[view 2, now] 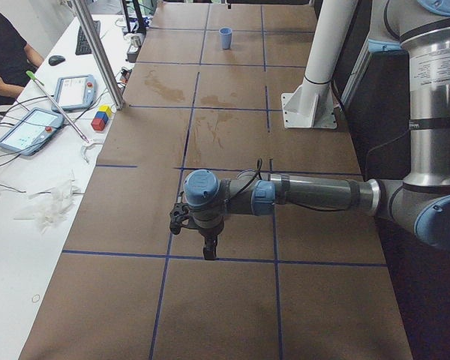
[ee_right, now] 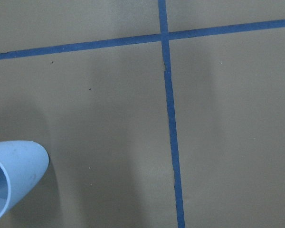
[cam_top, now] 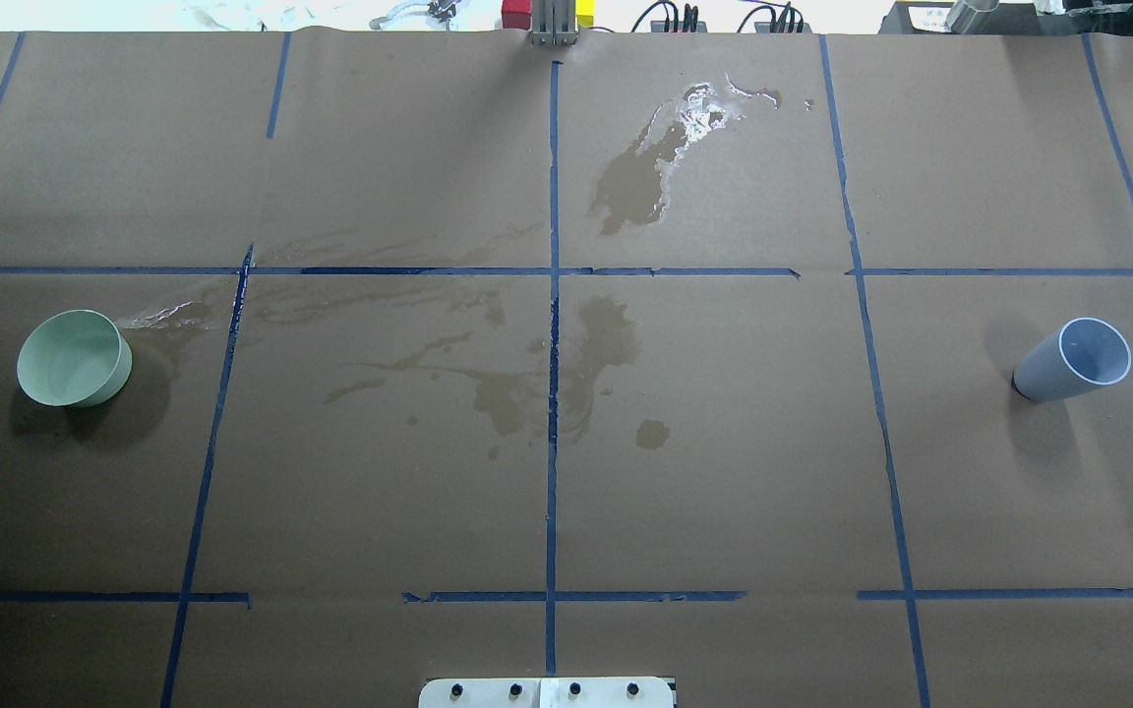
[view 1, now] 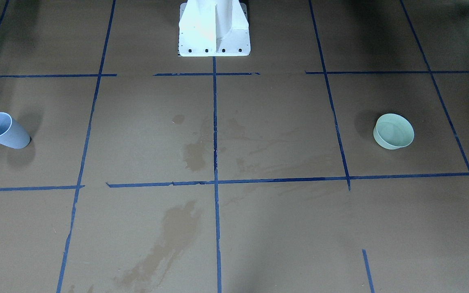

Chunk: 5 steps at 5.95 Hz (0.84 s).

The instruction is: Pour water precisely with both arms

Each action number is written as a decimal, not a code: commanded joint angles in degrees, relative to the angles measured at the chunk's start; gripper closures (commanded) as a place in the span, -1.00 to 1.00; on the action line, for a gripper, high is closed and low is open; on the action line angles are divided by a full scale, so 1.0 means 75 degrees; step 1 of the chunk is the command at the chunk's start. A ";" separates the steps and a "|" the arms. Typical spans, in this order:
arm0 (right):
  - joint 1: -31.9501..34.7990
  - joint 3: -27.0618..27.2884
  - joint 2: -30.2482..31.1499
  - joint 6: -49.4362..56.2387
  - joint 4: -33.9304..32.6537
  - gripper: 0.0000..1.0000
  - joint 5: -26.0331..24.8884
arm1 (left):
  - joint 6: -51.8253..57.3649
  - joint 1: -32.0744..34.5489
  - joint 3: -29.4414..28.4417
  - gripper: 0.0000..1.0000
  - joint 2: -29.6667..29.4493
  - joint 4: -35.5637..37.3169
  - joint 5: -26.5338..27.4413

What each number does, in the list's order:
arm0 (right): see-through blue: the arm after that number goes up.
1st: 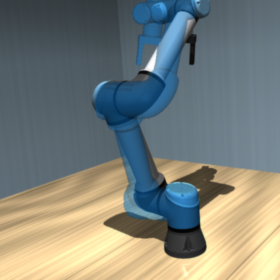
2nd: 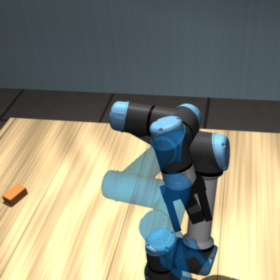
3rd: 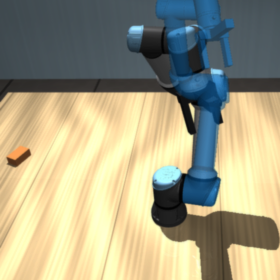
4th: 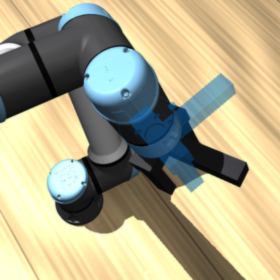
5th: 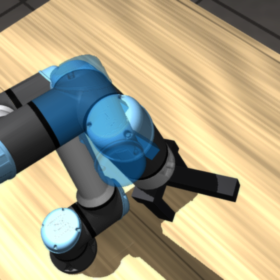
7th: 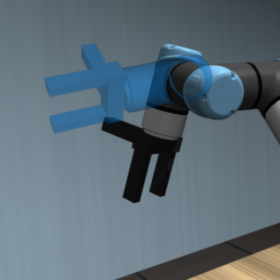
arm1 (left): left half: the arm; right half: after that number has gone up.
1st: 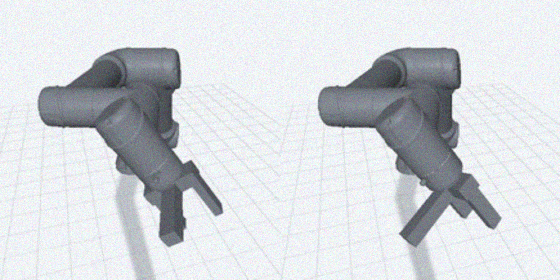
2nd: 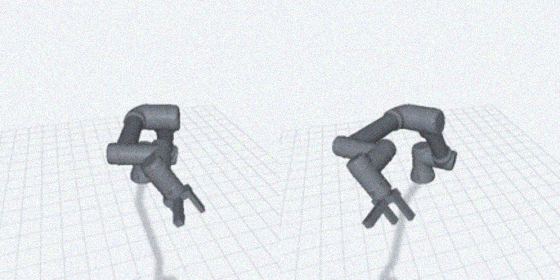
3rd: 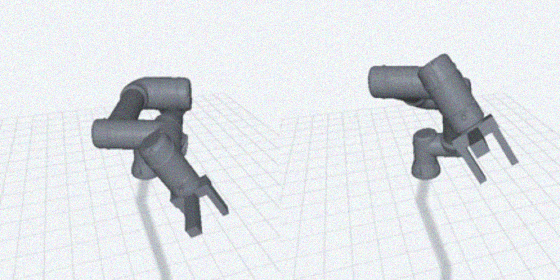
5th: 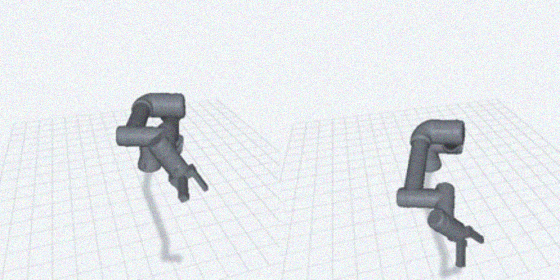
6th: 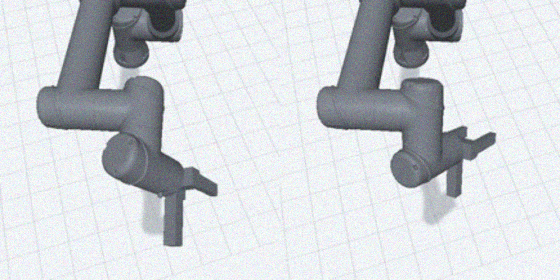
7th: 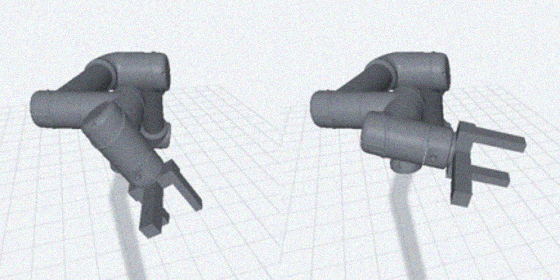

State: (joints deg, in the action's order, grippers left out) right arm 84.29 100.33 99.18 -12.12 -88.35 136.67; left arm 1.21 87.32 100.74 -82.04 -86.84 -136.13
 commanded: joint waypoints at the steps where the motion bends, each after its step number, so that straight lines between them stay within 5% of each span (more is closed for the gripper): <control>1: -0.0011 0.0017 0.0006 0.0022 0.0084 -1.00 0.0012 | -0.0010 0.0006 0.0033 -1.00 0.0017 -0.0023 -0.0048; 5: -0.0035 -0.0006 0.0041 -0.0025 0.0659 -1.00 0.0012 | -0.0033 -0.0041 -0.0002 -1.00 -0.0030 -0.0350 -0.0060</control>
State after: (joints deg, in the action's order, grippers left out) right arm 84.10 100.29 99.49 -12.15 -83.52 136.74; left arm 1.08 87.11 101.23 -82.19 -88.53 -136.54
